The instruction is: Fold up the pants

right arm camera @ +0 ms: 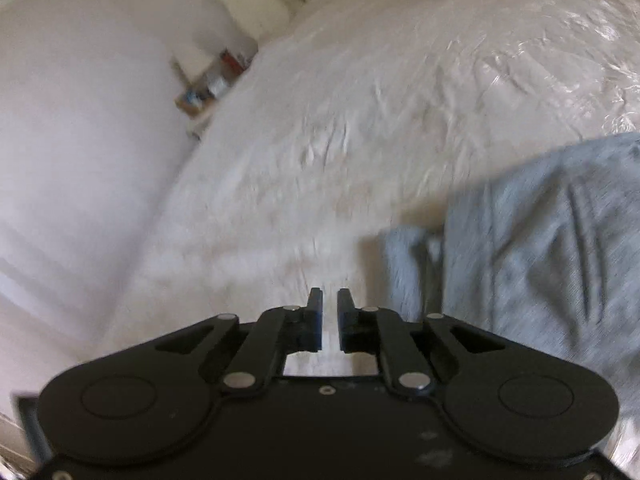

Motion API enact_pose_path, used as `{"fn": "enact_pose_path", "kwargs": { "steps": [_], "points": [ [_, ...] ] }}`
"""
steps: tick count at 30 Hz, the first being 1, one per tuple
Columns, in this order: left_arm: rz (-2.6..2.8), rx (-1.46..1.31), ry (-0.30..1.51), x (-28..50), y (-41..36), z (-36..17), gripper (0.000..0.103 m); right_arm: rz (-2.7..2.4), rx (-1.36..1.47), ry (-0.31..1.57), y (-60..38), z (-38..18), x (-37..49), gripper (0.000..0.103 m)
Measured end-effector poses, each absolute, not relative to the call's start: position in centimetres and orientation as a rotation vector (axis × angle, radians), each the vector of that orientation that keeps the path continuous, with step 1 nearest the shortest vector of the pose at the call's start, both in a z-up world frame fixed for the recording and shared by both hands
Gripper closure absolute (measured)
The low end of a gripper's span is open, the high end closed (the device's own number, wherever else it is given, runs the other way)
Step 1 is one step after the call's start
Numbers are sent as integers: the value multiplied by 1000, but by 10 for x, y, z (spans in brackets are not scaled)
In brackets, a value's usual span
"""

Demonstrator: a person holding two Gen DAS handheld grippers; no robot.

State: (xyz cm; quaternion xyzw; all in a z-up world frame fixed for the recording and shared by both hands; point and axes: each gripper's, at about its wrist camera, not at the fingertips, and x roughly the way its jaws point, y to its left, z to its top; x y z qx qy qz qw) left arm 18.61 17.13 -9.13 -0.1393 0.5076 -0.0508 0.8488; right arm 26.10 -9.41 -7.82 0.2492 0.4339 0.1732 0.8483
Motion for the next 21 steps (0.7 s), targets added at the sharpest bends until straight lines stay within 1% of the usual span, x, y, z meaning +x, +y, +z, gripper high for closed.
{"fn": "enact_pose_path", "kwargs": {
  "steps": [1, 2, 4, 8, 13, 18, 21],
  "points": [
    [-109, -302, 1069, 185, 174, -90, 18, 372, 521, 910, -90, -77, 252, 89],
    [-113, -308, 1068, 187, 174, -90, 18, 371, 511, 909, -91, -77, 247, 76],
    [-136, -321, 1062, 194, 173, -91, 17, 341, 448, 907, -100, -75, 236, 61],
    [-238, -320, 1047, 209, 146, -89, 17, 272, 339, 898, -138, -73, 212, 61],
    [-358, -295, 1021, 232, 90, -85, 17, 158, 311, 886, -205, -73, 201, 61],
    [-421, -260, 1035, 248, 31, -94, 17, 40, 358, 877, -274, -81, 221, 61],
    [-436, -207, 1084, 254, 7, -112, 17, 1, 366, 886, -308, -90, 242, 65]
  ]
}}
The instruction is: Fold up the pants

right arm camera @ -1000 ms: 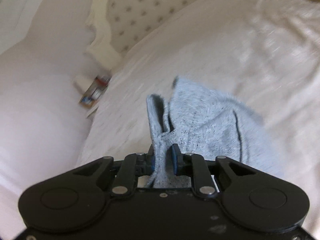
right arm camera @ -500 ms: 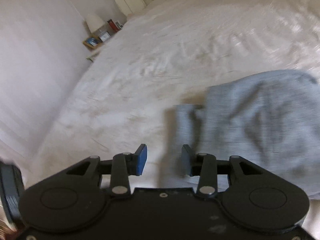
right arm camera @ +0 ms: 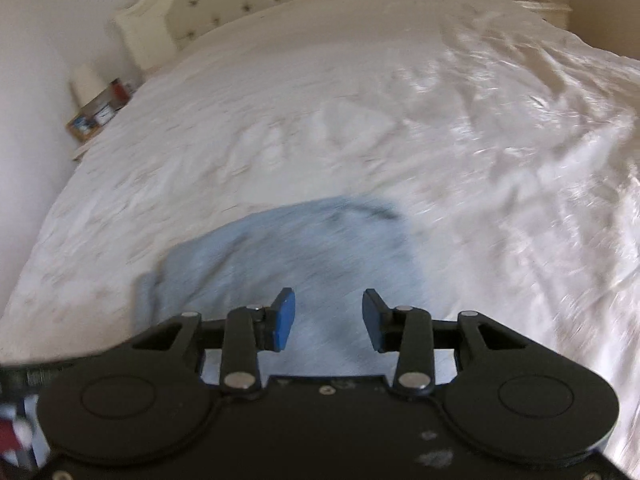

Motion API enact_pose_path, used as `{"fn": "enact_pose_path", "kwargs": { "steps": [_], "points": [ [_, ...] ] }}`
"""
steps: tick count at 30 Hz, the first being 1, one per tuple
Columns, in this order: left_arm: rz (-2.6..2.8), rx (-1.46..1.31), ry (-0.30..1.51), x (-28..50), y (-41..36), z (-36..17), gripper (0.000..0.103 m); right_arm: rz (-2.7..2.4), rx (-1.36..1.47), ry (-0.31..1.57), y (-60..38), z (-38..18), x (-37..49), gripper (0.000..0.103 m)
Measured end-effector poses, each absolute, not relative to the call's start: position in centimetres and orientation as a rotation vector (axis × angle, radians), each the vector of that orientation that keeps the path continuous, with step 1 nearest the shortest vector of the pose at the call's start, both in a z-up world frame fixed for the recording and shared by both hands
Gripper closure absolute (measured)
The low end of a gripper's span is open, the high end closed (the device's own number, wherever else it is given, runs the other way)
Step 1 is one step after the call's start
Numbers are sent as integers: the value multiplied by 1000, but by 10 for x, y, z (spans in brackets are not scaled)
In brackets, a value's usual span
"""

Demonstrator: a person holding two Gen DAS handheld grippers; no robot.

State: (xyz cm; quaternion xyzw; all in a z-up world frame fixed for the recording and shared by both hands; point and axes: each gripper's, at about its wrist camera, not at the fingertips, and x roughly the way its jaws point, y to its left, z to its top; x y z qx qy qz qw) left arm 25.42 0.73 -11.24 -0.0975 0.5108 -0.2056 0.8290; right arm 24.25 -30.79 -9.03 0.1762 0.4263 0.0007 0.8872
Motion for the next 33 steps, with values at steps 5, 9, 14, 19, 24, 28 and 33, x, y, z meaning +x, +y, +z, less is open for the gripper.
{"fn": "enact_pose_path", "kwargs": {
  "steps": [5, 9, 14, 19, 24, 28, 33],
  "points": [
    [-409, -103, 1146, 251, -7, -146, 17, -10, 359, 934, -347, -112, 289, 85],
    [-402, -91, 1163, 251, -10, -148, 17, 14, 360, 962, -356, -131, 326, 87],
    [-403, -91, 1172, 252, -13, -150, 16, 30, 337, 1020, -356, -166, 364, 92],
    [-414, -103, 1178, 254, -13, -149, 16, 1, 379, 1040, -360, -184, 400, 92],
    [-431, -109, 1172, 252, -10, -149, 16, -32, 343, 1028, -368, -186, 419, 93],
    [-436, -162, 1171, 254, -2, -144, 15, -28, 420, 968, -382, -166, 402, 89],
    [-416, -308, 1095, 262, 23, -119, 15, 49, 449, 969, -380, -150, 361, 80]
  ]
}}
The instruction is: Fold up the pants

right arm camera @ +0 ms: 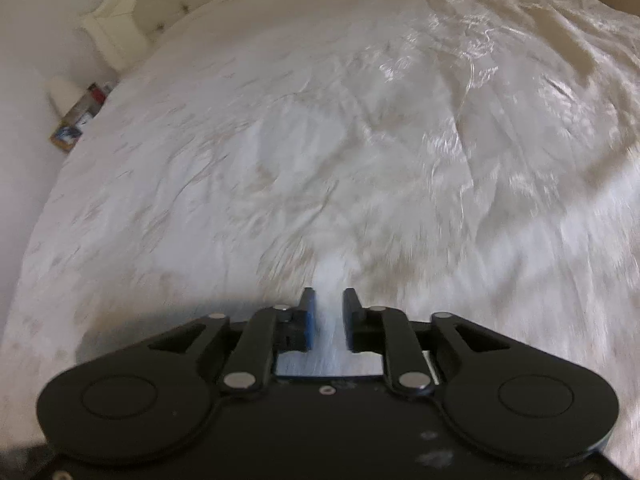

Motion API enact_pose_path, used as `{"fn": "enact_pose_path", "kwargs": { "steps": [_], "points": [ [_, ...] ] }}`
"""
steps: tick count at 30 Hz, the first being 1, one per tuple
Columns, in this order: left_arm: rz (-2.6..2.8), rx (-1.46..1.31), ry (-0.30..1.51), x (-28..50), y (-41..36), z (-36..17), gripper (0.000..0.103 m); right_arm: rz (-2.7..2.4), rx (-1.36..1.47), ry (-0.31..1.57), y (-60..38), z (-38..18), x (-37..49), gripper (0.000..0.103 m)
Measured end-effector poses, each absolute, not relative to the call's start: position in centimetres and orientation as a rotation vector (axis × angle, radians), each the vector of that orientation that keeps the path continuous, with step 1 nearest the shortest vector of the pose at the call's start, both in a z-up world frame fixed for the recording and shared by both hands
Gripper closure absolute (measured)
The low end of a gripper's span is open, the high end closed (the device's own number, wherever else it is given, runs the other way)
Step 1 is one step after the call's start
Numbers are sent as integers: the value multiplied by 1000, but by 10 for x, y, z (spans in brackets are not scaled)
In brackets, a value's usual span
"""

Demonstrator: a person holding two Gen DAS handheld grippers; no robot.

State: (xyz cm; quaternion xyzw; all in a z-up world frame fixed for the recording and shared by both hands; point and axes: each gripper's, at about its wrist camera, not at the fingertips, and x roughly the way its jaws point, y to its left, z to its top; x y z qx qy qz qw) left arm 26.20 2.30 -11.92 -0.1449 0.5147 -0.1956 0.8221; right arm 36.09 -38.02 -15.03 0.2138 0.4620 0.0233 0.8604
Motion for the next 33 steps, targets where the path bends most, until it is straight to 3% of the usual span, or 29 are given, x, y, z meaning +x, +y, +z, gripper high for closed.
{"fn": "enact_pose_path", "kwargs": {
  "steps": [4, 8, 10, 15, 17, 19, 21, 22, 25, 31, 33],
  "points": [
    [-399, -317, 1101, 279, 28, -120, 14, 74, 487, 978, -376, -150, 331, 78],
    [-436, -309, 1176, 295, 19, -139, 11, 95, 515, 993, -365, -153, 309, 60],
    [-453, -304, 1188, 297, 11, -145, 1, 96, 537, 1009, -363, -157, 302, 60],
    [-439, -397, 1183, 296, 12, -147, 1, 106, 482, 991, -350, -149, 281, 59],
    [-410, -427, 1193, 297, 16, -146, 9, 119, 426, 958, -339, -137, 270, 52],
    [-364, -413, 1204, 299, 17, -144, 49, 177, 380, 923, -325, -124, 258, 49],
    [-369, -425, 1212, 302, 19, -140, 56, 222, 307, 903, -306, -115, 247, 45],
    [-375, -434, 1203, 301, 22, -137, 67, 234, 246, 892, -293, -111, 241, 42],
    [-388, -435, 1201, 302, 23, -130, 74, 318, 112, 872, -255, -107, 233, 35],
    [-430, -400, 1220, 310, 16, -116, 77, 508, -115, 798, -169, -110, 227, 19],
    [-444, -398, 1223, 313, 12, -113, 77, 546, -192, 774, -143, -115, 226, 19]
  ]
}}
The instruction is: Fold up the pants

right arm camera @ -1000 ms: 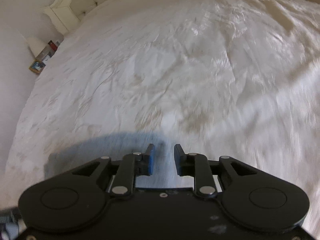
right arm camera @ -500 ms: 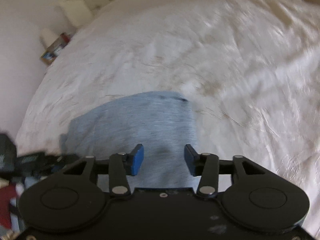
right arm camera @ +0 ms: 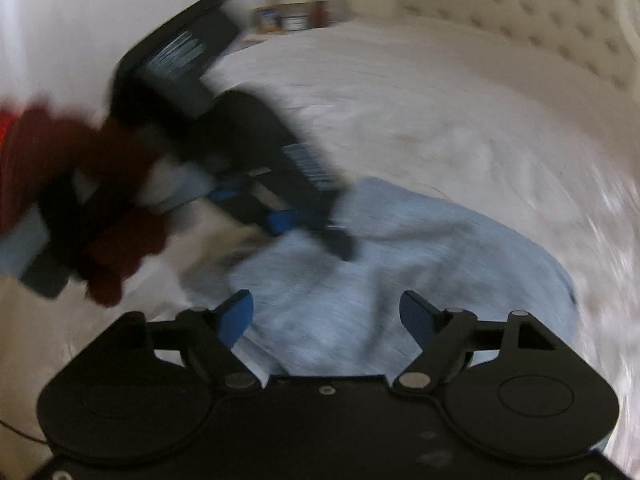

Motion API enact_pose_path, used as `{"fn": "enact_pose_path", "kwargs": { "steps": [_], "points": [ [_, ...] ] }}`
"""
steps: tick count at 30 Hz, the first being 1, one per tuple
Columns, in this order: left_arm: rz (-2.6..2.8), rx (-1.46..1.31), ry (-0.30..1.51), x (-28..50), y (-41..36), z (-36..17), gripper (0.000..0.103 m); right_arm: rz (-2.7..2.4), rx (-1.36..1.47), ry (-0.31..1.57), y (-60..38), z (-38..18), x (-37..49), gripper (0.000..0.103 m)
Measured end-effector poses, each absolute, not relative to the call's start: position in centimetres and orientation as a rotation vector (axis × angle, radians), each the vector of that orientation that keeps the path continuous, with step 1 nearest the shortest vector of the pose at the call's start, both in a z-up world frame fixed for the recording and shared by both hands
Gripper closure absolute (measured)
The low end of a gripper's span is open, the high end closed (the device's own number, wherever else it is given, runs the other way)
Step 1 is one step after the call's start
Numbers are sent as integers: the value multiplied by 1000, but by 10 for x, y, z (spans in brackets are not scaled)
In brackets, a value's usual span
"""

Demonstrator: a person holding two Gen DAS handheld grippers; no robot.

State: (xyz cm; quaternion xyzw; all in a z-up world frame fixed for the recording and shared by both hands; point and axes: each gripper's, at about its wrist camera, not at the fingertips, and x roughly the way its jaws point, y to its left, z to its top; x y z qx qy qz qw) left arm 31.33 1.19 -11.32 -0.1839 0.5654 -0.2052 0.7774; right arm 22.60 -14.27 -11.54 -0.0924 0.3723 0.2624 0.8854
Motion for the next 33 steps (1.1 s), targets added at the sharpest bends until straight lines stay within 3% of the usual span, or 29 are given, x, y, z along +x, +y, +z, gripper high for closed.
{"fn": "enact_pose_path", "kwargs": {
  "steps": [4, 6, 7, 8, 11, 14, 18, 22, 27, 33],
  "points": [
    [-465, -387, 1242, 318, 9, -110, 77, 583, -315, 744, -100, -129, 223, 20],
    [-476, -373, 1245, 319, 7, -109, 77, 554, -406, 747, -85, -139, 224, 26],
    [-477, -370, 1247, 319, 8, -109, 77, 530, -458, 747, -79, -145, 225, 44],
    [-481, -371, 1246, 319, 8, -109, 77, 507, -481, 748, -76, -148, 226, 55],
    [-496, -392, 1248, 318, 9, -106, 82, 519, -383, 798, -83, -146, 234, 71],
    [-518, -382, 1196, 312, 10, -86, 84, 501, -315, 764, -91, -122, 232, 80],
    [-527, -315, 1091, 298, 20, -48, 84, 516, -241, 696, -91, -86, 228, 82],
    [-438, -339, 1123, 289, 50, -64, 84, 587, -231, 707, -69, -89, 230, 82],
    [-298, -288, 1278, 294, 72, -128, 79, 667, -293, 851, -40, -147, 235, 70],
    [-242, -282, 1099, 283, 63, -90, 77, 639, -175, 765, -115, -108, 232, 61]
  ]
}}
